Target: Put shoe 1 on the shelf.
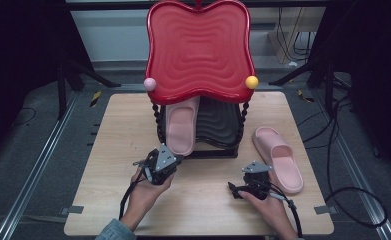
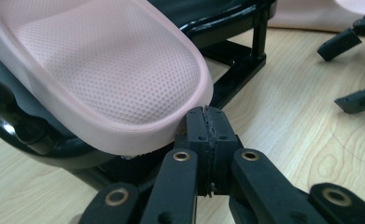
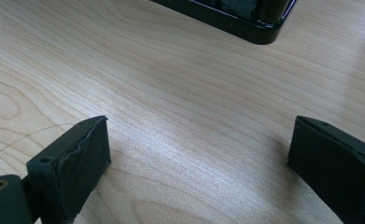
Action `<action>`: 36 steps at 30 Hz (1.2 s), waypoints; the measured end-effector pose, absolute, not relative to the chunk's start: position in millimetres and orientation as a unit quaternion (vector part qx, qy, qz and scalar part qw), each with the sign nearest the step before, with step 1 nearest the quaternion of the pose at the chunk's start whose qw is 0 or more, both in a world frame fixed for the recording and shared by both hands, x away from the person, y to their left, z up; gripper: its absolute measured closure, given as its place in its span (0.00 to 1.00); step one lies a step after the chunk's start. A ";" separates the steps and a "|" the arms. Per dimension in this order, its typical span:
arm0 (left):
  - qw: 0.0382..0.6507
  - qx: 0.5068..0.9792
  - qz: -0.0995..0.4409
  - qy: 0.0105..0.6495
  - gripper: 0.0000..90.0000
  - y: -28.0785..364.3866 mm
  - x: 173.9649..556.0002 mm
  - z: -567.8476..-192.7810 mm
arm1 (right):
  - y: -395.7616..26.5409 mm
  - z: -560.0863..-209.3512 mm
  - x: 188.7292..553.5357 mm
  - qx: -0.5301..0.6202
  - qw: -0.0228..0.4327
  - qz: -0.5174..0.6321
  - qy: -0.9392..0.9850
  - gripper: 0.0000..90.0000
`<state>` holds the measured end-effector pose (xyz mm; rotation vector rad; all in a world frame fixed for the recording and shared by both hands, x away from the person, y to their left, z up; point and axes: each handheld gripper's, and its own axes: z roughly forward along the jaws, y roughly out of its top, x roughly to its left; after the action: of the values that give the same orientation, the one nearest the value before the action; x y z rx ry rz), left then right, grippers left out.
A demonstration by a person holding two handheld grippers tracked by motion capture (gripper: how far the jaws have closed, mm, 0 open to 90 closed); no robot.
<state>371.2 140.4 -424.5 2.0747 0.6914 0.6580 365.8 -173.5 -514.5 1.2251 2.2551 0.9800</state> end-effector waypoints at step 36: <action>0.431 0.802 0.271 0.312 0.97 133.4 412.1 -417.4 | -173.6 -514.7 365.7 0.437 0.196 0.351 0.805 0.06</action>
<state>412.1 133.4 -417.4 2.0013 0.7771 0.6766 365.7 -173.6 -514.7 1.2245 2.2534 0.9819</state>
